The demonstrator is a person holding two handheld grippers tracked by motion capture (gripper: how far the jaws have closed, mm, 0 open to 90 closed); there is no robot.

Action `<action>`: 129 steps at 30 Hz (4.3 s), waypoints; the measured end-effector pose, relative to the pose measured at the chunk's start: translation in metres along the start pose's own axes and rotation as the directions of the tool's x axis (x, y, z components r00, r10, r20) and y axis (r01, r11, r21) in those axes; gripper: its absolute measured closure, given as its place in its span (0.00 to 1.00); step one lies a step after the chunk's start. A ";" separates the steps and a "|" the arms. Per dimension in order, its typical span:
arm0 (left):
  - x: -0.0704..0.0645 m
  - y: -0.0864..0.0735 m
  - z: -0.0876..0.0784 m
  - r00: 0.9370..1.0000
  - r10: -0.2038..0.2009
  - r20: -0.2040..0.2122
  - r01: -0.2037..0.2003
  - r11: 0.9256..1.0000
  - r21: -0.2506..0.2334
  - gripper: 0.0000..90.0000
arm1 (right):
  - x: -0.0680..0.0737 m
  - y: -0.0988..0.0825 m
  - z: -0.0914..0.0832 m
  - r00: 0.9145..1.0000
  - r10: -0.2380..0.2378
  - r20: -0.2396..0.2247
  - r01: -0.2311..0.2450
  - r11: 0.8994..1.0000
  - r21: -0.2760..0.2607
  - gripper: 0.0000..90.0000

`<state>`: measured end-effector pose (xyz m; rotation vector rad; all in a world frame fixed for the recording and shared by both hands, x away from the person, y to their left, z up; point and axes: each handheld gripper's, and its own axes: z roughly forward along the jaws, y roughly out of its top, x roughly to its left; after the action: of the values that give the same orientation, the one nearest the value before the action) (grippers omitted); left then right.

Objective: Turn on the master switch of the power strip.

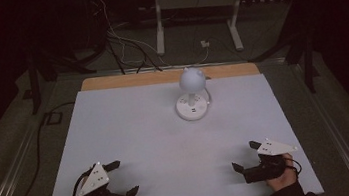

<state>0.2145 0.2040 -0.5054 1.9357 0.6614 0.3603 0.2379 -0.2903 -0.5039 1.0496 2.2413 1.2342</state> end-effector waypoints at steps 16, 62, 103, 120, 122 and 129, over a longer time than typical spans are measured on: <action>0.000 0.000 0.000 1.000 0.000 0.009 0.000 1.000 -0.005 0.00 | 0.005 0.000 0.003 0.998 -0.049 0.040 0.047 0.998 0.031 0.00; -0.002 0.002 -0.001 0.999 -0.003 0.040 0.004 0.999 -0.036 0.00 | 0.024 0.057 0.004 0.996 -0.020 -0.087 0.022 1.000 0.021 0.00; -0.003 0.002 -0.002 0.999 0.002 0.045 -0.001 0.999 -0.036 0.00 | -0.003 0.117 0.025 0.998 -0.017 -0.069 0.016 1.000 -0.019 0.00; -0.003 0.002 -0.002 0.999 0.003 0.045 -0.002 0.999 -0.035 0.00 | -0.028 0.133 0.050 0.999 0.017 -0.033 -0.017 1.000 -0.012 0.00; -0.003 0.002 -0.002 0.999 0.003 0.044 -0.002 0.999 -0.034 0.00 | -0.031 0.135 0.052 0.999 0.028 -0.031 -0.029 0.999 -0.015 0.00; -0.003 0.002 -0.002 0.999 0.004 0.045 -0.002 0.999 -0.035 0.00 | -0.042 0.140 0.062 0.999 0.046 -0.014 -0.046 0.999 -0.015 0.00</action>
<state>0.2120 0.2032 -0.5028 1.9059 0.6191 0.3273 0.3636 -0.2401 -0.4217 1.0959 2.2261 1.2789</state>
